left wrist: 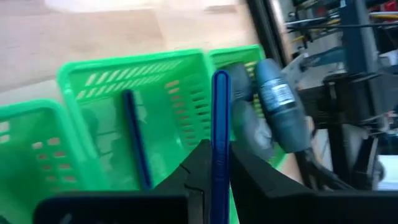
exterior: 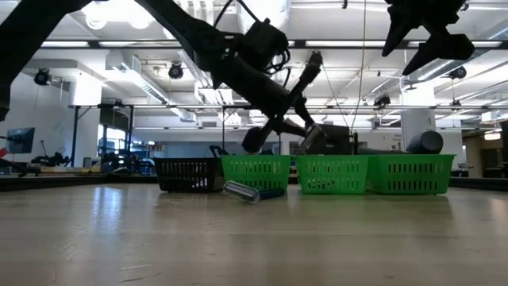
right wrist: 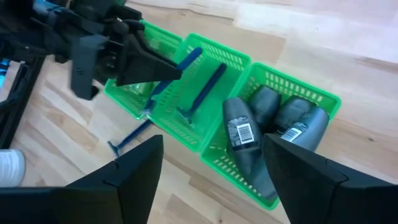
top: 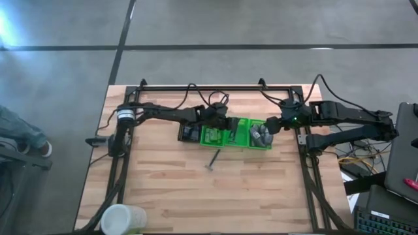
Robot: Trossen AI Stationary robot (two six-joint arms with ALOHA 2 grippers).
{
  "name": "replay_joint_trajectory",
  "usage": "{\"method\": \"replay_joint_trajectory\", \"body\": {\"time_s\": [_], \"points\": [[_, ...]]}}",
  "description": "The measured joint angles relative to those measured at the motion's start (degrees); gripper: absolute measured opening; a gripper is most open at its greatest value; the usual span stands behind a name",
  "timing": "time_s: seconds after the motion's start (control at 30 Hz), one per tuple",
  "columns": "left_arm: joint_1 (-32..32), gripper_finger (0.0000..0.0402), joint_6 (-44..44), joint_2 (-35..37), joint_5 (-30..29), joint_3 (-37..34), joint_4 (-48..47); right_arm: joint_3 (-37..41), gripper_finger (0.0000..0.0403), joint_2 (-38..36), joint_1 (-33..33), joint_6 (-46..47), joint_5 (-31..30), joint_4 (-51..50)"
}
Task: Pick & Place Travel size toiletries
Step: Put the blue razor into the middle green basket
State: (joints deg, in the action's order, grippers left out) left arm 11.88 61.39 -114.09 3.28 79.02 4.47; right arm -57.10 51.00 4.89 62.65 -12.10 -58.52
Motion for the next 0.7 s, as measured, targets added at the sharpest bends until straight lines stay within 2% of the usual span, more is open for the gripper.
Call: {"method": "replay_joint_trajectory", "body": {"time_s": [0.17, 0.37, 0.47, 0.53, 0.63, 0.7], "points": [[0.0, 0.0069, -1.8, -1.0, 0.4, 0.0, -0.8, 0.0, 0.0278, 0.0, 0.0, 0.2, 0.4, 0.0], [0.0, 0.0158, -2.9, -0.6, 0.2, 0.2, -0.9, 0.0, 0.0286, 0.1, 0.0, 1.0, 0.6, 0.1], [0.1, 0.0199, -7.4, 1.0, 1.7, 0.4, -0.7, 0.0, 0.0289, 0.0, 0.0, 1.4, 0.7, 0.2], [0.1, 0.0213, -18.5, 3.3, 7.1, 0.4, -1.3, 0.0, 0.0292, 0.0, 0.0, 1.5, 1.4, 0.2], [-2.5, 0.0214, -45.0, 8.9, 15.6, 0.5, -10.4, 0.0, 0.0294, 0.0, -0.2, 1.4, 1.7, 0.2], [-5.9, 0.0209, -55.4, 12.3, 12.3, 0.9, -22.2, 0.0, 0.0294, 0.1, -0.2, 1.4, 1.9, 0.2]]}}
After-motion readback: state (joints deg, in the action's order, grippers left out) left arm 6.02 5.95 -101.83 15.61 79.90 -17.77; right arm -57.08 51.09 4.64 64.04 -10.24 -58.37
